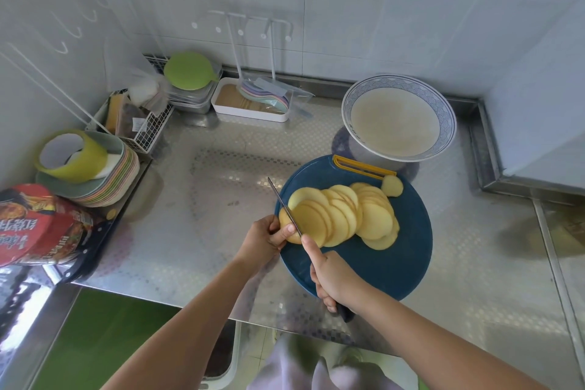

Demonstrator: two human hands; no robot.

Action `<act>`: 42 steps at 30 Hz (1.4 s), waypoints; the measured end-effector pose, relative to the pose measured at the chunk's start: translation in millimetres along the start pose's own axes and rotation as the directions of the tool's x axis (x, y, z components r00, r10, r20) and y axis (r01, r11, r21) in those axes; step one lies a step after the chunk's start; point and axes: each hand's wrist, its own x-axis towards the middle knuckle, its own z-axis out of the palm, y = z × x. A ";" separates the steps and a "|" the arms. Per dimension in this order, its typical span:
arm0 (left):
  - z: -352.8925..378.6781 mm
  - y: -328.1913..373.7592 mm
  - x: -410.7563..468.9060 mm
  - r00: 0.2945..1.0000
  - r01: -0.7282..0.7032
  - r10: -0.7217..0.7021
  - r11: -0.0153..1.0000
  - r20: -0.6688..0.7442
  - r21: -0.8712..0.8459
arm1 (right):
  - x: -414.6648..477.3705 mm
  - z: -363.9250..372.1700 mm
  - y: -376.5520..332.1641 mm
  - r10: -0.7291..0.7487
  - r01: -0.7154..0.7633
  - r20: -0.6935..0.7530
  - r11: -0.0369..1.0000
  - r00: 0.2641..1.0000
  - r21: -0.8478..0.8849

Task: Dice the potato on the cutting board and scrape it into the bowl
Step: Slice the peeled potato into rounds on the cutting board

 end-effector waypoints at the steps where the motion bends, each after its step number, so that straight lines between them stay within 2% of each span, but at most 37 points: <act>1: -0.4 -0.7 0.2 1.000 -0.002 0.002 1.000 0.005 0.002 | 1.5 0.7 -0.1 0.000 0.000 -0.008 1.000 1.000 -0.002; 12: -4.5 -5.7 5.4 0.999 -0.019 0.018 1.000 0.027 0.025 | 12.5 7.8 2.4 -0.040 0.037 -0.048 0.998 0.998 -0.047; 21: -4.6 -11.2 11.3 0.999 -0.040 0.038 0.994 0.026 0.103 | 16.2 2.4 -2.7 -0.038 0.037 0.012 0.997 0.999 0.068; 28: -5.4 -18.9 12.1 0.998 -0.054 0.054 0.999 -0.019 -0.006 | 20.9 3.5 2.0 -0.025 0.025 -0.001 0.997 1.000 0.077; 37: -14.9 -26.1 2.5 0.990 -0.137 0.139 0.954 0.010 0.266 | 28.3 14.8 0.8 -0.075 0.076 -0.087 0.997 0.993 0.000; 40: -15.1 -29.7 -2.7 0.994 -0.113 0.112 0.962 0.021 0.249 | 29.9 12.7 -2.4 -0.070 0.073 -0.081 0.997 0.994 0.034; 42: -13.7 -31.2 -7.7 0.997 -0.074 0.076 0.984 -0.007 0.161 | 29.2 9.1 -3.9 -0.041 0.045 -0.067 0.997 0.997 0.069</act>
